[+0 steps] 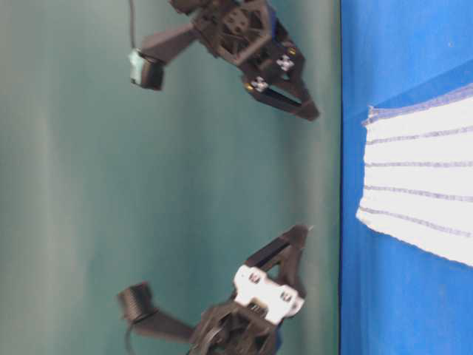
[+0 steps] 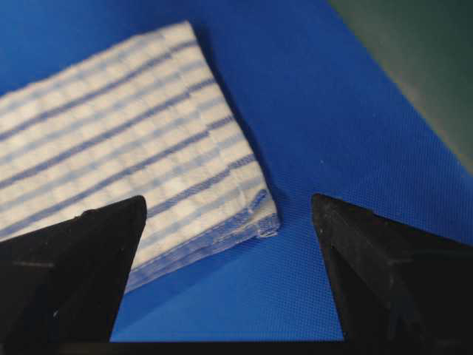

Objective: Fold the blue towel.
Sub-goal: 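Move both grippers to the strip's top corners and grasp them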

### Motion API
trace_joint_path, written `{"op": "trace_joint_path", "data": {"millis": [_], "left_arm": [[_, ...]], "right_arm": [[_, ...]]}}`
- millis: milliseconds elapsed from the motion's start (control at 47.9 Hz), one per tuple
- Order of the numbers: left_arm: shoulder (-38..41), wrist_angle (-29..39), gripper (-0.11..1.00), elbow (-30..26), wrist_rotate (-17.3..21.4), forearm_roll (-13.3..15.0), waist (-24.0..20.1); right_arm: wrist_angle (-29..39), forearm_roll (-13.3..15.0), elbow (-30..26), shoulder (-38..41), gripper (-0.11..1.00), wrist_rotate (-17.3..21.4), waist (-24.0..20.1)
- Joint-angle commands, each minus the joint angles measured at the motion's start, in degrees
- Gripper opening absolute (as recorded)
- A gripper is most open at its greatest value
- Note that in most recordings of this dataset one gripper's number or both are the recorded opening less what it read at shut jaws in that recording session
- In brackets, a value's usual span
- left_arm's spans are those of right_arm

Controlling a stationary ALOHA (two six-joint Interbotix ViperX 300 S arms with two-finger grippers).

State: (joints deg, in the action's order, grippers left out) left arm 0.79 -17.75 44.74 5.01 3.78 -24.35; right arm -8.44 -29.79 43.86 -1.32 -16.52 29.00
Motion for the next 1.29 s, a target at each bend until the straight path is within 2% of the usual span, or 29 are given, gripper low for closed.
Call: {"op": "trace_joint_path", "data": {"millis": [0,480,793,856,919,981,1086,1169,1211,1273], "left_arm": [[2.2,-1.85,0.76,-2.2,0.09,-0.09,-1.23],[14.68,-6.15,0.76,-7.73,0.09,-0.09,-5.1],[19.78,-6.68,0.76,-10.37,-0.09,-0.09,-5.98],[20.3,-6.68,0.74,-10.81,-0.35,-0.09,-5.98],[20.39,-6.68,0.66,-10.99,-0.44,-0.09,-5.89],[20.48,-6.68,0.53,-10.99,-0.44,-0.09,-5.8],[20.48,-6.68,0.24,-10.81,0.0,-0.09,-5.27],[20.48,-6.68,0.06,-10.81,0.09,-0.09,-5.1],[20.48,-6.68,0.04,-10.81,0.09,-0.09,-5.1],[20.48,-6.68,0.04,-10.72,0.09,-0.09,-5.1]], "right_arm": [[-1.93,-0.62,-1.76,0.97,0.91,-0.09,0.26],[-8.44,-5.45,-4.31,11.87,0.91,0.0,0.35],[-9.76,-6.86,-6.15,16.0,0.87,0.0,0.44],[-9.76,-6.94,-6.24,16.35,0.81,0.0,0.44],[-9.67,-6.94,-6.33,16.61,0.72,-0.09,0.44],[-9.49,-6.94,-6.33,16.61,0.58,-0.26,0.44],[-9.32,-6.86,-6.24,16.61,0.3,-0.62,0.35],[-9.14,-6.77,-6.33,16.52,0.13,-0.7,0.35],[-9.14,-6.68,-6.33,16.52,0.07,-0.79,0.26],[-9.14,-6.68,-6.33,16.61,0.07,-0.79,0.18]]}}
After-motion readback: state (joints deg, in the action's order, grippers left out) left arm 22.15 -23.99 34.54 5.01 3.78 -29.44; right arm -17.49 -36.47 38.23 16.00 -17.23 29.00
